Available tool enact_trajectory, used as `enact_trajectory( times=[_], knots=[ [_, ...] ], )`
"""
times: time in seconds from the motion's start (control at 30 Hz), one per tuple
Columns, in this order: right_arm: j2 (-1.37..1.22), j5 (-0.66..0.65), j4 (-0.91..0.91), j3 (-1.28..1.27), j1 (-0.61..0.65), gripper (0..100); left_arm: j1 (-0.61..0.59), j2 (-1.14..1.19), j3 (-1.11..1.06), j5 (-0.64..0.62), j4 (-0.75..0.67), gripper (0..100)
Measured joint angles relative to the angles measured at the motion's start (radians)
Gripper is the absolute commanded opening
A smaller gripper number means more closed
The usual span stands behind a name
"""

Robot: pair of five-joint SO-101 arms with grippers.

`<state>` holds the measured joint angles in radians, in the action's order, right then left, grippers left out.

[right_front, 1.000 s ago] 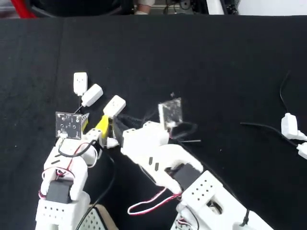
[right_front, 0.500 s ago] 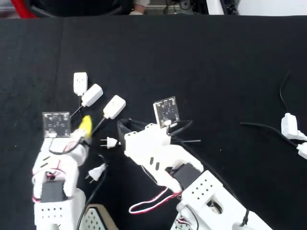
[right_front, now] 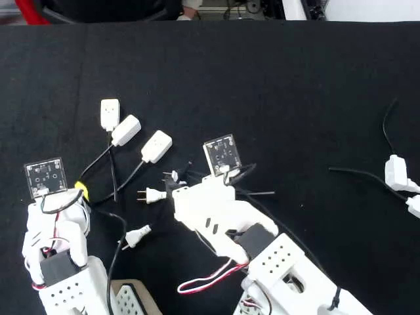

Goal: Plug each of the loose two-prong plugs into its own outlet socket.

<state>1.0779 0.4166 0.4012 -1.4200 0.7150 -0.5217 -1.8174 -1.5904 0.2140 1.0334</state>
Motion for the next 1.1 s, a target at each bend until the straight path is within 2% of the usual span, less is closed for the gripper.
enact_trajectory(
  times=[0.07, 0.47, 0.7, 0.83, 1.03, 1.1],
  knots=[
    [0.000, 0.000, 0.000, 0.000, 0.000, 0.9, 0.008, 0.000, 0.000, 0.006, 0.008, 18],
    [0.000, 0.000, 0.000, 0.000, 0.000, 1.1, 0.021, 0.000, 0.000, 0.014, 0.008, 18],
    [-0.005, 0.000, 0.141, 0.189, -0.150, 1.1, 0.021, 0.000, 0.000, 0.014, 0.006, 18],
    [-0.040, -0.075, 0.239, 0.322, -0.236, 1.1, 0.021, 0.000, -0.020, 0.014, -0.018, 18],
    [-0.316, -0.210, 0.321, 0.534, -0.420, 1.1, 0.021, 0.000, -0.021, 0.014, -0.023, 18],
    [-0.440, -0.236, 0.342, 0.606, -0.443, 1.1, 0.021, 0.000, -0.021, 0.014, -0.023, 18]
  ],
)
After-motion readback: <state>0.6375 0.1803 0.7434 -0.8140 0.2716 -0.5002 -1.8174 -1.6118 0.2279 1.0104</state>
